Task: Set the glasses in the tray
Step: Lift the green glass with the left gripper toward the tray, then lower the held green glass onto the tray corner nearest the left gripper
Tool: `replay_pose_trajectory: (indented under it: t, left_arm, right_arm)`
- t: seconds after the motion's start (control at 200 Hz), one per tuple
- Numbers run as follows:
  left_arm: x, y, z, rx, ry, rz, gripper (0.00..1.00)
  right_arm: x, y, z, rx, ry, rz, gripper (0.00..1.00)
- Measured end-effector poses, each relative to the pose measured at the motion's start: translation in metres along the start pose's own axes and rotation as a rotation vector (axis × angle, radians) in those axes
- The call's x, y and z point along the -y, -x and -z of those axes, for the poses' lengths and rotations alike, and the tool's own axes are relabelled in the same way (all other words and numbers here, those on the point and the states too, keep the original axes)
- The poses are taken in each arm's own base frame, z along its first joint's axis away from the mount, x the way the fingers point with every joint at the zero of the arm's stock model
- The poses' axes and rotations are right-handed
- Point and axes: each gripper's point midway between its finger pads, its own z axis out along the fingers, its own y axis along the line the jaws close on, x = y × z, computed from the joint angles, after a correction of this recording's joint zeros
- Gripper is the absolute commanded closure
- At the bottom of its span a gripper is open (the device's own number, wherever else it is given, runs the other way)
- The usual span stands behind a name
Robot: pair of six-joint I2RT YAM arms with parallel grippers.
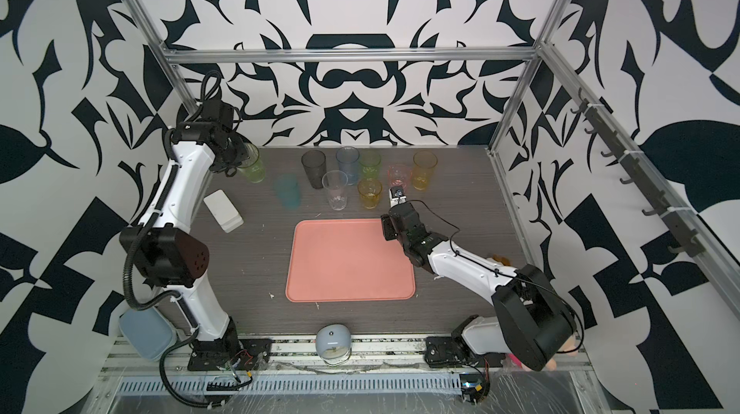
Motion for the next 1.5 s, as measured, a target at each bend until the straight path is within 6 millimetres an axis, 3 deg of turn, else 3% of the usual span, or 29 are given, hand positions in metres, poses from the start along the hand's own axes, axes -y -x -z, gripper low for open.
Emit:
replay_pose_trajectory:
  t: [0.26,0.51,0.77,1.155,1.5]
  left_arm:
    - [-0.023,-0.029,0.053,0.022,0.041,-0.039,0.97]
    - [-0.013,-0.076,0.087,0.004,0.021,-0.137,0.98]
    - [0.007,-0.129,0.093,-0.069,-0.011,-0.222,0.99]
    - [0.016,-0.182,0.099,-0.148,-0.071,-0.289,0.99]
    - [0.032,-0.224,0.082,-0.217,-0.108,-0.353,1.0]
  right_arm:
    - [0.004,-0.004,0.0,-0.01,-0.02,0.005,0.4]
    - [0.004,-0.005,0.0,-0.011,-0.02,0.003,0.4]
    - [0.006,-0.007,0.0,-0.011,-0.025,-0.012,0.4]
    - [0.008,-0.001,0.011,0.036,-0.013,-0.03,0.37]
    - [0.008,-0.002,0.011,0.034,-0.014,-0.027,0.37]
